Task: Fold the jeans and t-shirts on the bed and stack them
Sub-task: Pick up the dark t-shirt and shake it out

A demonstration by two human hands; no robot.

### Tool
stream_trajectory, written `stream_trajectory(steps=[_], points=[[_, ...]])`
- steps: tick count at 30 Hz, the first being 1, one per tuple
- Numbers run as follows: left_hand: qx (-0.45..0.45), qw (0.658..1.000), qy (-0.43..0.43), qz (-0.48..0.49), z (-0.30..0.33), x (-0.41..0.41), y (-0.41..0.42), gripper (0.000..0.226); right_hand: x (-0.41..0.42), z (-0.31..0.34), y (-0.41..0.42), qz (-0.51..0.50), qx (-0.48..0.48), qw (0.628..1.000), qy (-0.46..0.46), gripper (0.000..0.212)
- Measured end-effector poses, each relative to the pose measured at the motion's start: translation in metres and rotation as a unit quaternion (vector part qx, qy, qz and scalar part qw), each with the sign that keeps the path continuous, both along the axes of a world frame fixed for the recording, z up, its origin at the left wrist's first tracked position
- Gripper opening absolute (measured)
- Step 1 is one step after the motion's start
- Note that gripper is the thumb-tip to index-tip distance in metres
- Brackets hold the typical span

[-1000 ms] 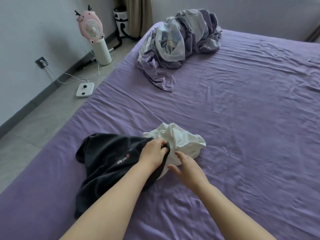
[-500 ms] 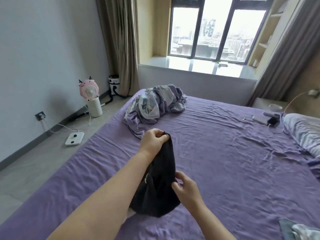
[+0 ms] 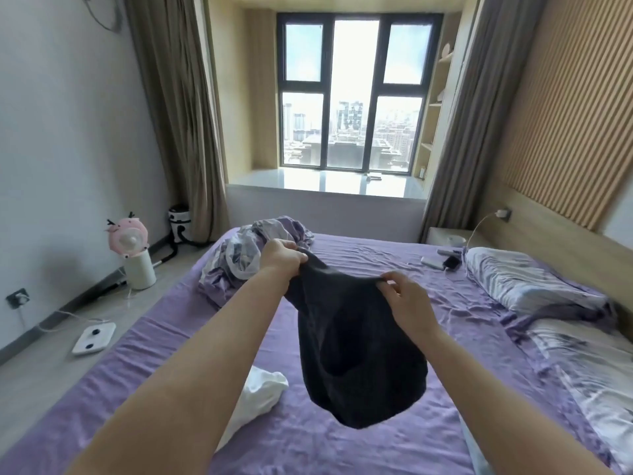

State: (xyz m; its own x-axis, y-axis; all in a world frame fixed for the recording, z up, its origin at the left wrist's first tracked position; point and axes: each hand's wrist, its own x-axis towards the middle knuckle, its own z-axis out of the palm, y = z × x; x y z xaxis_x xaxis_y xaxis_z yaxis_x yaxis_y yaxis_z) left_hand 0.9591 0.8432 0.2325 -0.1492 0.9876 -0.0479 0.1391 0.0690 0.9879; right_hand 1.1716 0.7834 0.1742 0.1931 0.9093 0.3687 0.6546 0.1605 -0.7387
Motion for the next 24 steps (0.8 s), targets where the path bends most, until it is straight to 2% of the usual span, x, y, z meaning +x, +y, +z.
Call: stream_trajectory(steps=[1, 3, 5, 9, 12, 13, 14, 16, 17, 19, 21, 24], points=[[0.009, 1.000, -0.022, -0.017, 0.001, 0.007, -0.008, 0.014, 0.007, 0.007, -0.004, -0.003, 0.000, 1.000, 0.004, 0.012], [0.001, 0.995, -0.073, -0.069, 0.003, 0.019, -0.026, 0.037, 0.017, 0.019, -0.010, -0.007, -0.014, 0.999, 0.028, 0.011], [-0.013, 0.985, -0.095, -0.144, -0.002, 0.028, -0.044, 0.051, 0.024, 0.028, -0.016, -0.008, -0.029, 0.997, 0.067, 0.013], [-0.005, 0.957, 0.017, -0.289, -0.029, 0.054, -0.082, 0.068, 0.033, 0.040, -0.029, -0.008, -0.031, 0.985, 0.168, 0.013], [0.084, 0.917, 0.035, -0.388, -0.053, 0.089, -0.109, 0.071, 0.035, 0.046, -0.039, -0.002, -0.035, 0.974, 0.225, 0.006], [0.114, 0.919, 0.052, -0.374, -0.062, 0.101, -0.116, 0.066, 0.036, 0.047, -0.042, 0.002, -0.036, 0.972, 0.233, 0.006], [0.123, 0.935, 0.061, -0.327, -0.068, 0.111, -0.120, 0.058, 0.037, 0.047, -0.046, 0.007, -0.038, 0.970, 0.239, 0.006], [0.096, 0.971, 0.055, -0.213, -0.074, 0.122, -0.122, 0.036, 0.042, 0.045, -0.056, 0.032, -0.043, 0.963, 0.264, 0.010], [0.075, 0.979, 0.040, -0.188, -0.075, 0.125, -0.121, 0.027, 0.045, 0.042, -0.061, 0.047, -0.045, 0.961, 0.270, 0.012], [0.042, 0.982, 0.010, -0.186, -0.075, 0.129, -0.116, 0.015, 0.054, 0.030, -0.075, 0.069, -0.053, 0.967, 0.239, 0.006], [0.040, 0.981, -0.001, -0.190, -0.066, 0.128, -0.111, 0.007, 0.061, 0.011, -0.089, 0.100, -0.073, 0.964, 0.235, 0.011], [0.052, 0.982, 0.007, -0.179, -0.047, 0.127, -0.102, 0.009, 0.068, -0.027, -0.110, 0.139, -0.124, 0.955, 0.231, 0.020]])
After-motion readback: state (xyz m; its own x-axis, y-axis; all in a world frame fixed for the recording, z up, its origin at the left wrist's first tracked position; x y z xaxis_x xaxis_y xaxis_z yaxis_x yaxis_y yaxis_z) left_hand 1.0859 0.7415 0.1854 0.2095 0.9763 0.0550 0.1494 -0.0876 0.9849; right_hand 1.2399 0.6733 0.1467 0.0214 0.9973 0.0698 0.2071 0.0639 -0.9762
